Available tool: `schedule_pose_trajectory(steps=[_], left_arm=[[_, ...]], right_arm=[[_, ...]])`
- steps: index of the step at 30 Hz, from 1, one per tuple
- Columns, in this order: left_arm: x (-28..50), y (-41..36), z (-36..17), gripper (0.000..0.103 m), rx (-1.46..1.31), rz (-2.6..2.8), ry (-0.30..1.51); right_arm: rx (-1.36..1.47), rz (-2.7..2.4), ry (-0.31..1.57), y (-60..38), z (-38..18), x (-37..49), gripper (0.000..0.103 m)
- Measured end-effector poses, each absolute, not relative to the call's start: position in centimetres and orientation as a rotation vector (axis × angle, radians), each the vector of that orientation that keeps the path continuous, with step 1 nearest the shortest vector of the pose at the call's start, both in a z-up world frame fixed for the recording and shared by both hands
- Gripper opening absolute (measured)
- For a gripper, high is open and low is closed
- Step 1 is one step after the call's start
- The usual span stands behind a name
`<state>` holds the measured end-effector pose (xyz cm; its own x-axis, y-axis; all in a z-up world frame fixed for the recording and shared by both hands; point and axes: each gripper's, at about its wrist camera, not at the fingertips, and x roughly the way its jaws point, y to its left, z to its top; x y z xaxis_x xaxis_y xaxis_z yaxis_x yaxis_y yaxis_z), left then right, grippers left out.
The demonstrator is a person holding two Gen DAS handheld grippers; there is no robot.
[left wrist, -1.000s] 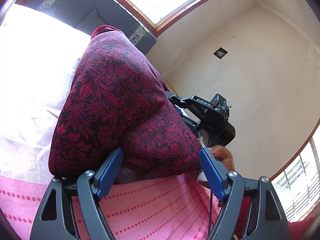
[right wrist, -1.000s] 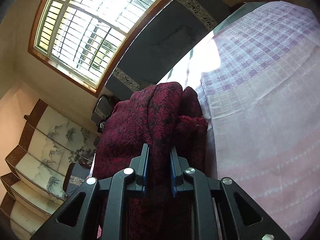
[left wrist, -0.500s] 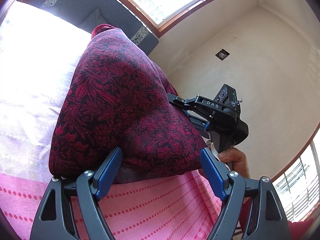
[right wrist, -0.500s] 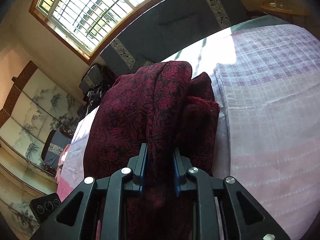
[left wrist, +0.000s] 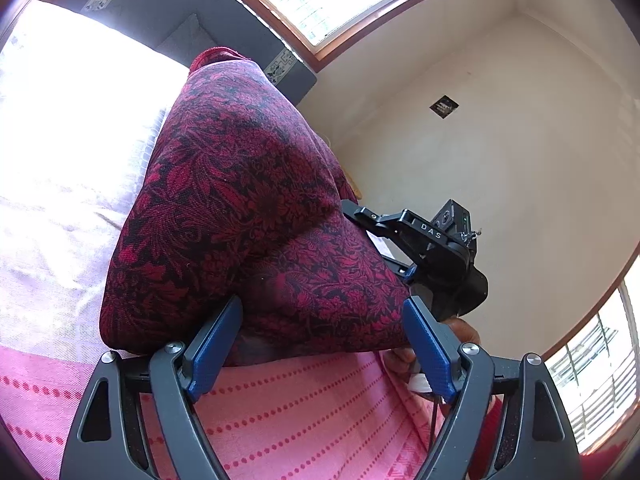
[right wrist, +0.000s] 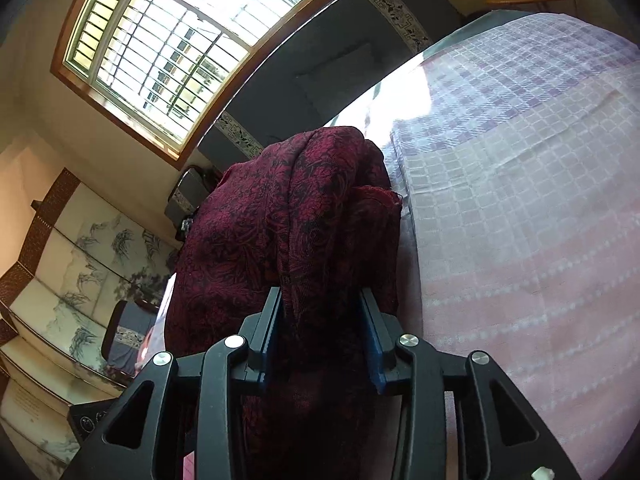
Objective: Fold small clothes
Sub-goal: 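Lower the sweater bundle onto the bed and open the right gripper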
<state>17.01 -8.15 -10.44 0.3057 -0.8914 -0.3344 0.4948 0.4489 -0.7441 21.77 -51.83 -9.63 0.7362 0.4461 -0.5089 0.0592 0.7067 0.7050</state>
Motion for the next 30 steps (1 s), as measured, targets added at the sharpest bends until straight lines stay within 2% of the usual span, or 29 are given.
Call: schedule_pose_trajectory(steps=[1, 3, 5, 7, 8, 11, 12, 13, 28, 30], left_arm=[[17.0, -8.2, -10.4, 0.082, -0.574, -0.987, 0.817], [17.0, -8.2, -10.4, 0.082, -0.574, -0.986, 0.817], [17.0, -8.3, -10.5, 0.082, -0.574, -0.987, 0.817], [17.0, -8.3, -10.5, 0.083, -0.574, -0.988, 0.817], [16.9, -8.4, -10.5, 0.083, -0.573, -0.988, 0.817], [16.9, -8.5, -10.5, 0.083, -0.572, -0.988, 0.816], [16.9, -8.5, -10.4, 0.083, -0.571, -0.988, 0.816], [16.8, -8.6, -10.3, 0.083, -0.566, -0.987, 0.817], [13.4, -9.7, -5.6, 0.084, -0.236, -0.738, 0.711], [13.0, -9.6, -4.8, 0.09, -0.16, -0.676, 0.674]], right_arm=[[0.761, 0.222, 0.729, -51.8, -9.2, 21.5, 0.048], [0.727, 0.201, 0.72, -51.5, -8.0, 20.5, 0.059], [0.667, 0.203, 0.709, -50.6, -6.8, 18.8, 0.06], [0.57, 0.172, 0.723, -49.0, -6.1, 17.0, 0.068], [0.506, 0.166, 0.736, -48.0, -6.0, 16.2, 0.069], [0.311, 0.104, 0.817, -45.3, -7.8, 15.0, 0.064], [0.276, 0.094, 0.85, -44.8, -9.0, 14.9, 0.051], [0.284, 0.1, 0.875, -44.9, -10.1, 15.0, 0.043], [0.33, 0.103, 0.848, -46.2, -10.6, 13.8, 0.048], [0.325, 0.096, 0.845, -46.0, -10.5, 13.7, 0.049]])
